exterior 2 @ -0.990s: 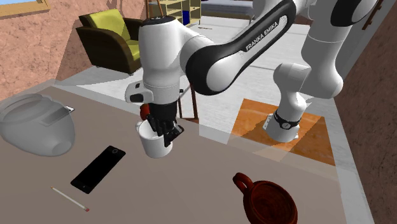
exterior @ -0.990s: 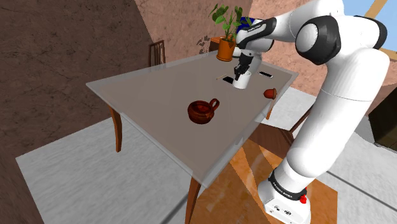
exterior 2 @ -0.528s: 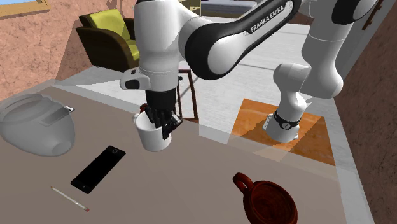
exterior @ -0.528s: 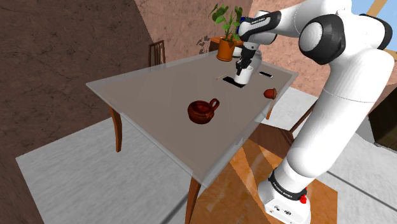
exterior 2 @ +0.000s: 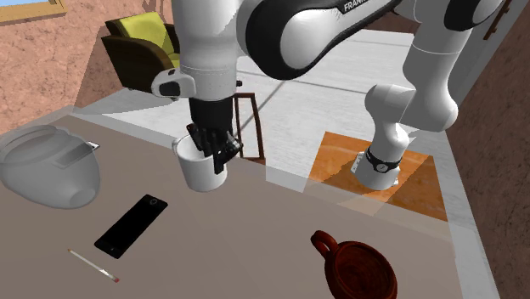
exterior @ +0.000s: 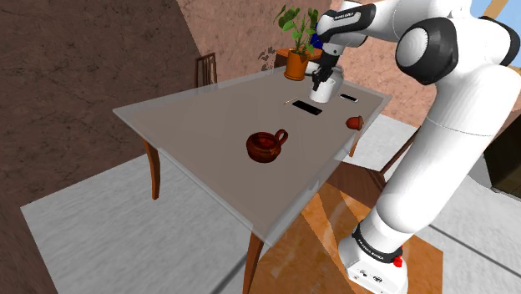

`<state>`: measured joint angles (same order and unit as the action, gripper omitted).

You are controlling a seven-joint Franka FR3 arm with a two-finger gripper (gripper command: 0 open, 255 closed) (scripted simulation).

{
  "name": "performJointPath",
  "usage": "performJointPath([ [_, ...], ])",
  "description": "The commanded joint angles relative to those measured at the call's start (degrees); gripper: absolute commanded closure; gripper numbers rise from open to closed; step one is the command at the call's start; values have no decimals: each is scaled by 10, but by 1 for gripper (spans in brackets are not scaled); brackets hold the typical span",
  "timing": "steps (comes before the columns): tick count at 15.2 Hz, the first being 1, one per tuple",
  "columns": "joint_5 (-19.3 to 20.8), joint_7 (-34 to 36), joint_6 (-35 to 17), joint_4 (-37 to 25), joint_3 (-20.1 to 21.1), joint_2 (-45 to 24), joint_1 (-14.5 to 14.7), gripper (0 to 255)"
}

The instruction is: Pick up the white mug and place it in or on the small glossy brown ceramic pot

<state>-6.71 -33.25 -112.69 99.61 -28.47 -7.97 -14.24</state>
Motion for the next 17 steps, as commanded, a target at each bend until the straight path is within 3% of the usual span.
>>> performJointPath([
  [1, 1, 1, 13, -12, -1, 1, 0, 255],
  [9, 71, 131, -8, 109, 49, 118, 64, 255],
  [17, 104, 257, -7, 181, 119, 194, 107, 255],
])
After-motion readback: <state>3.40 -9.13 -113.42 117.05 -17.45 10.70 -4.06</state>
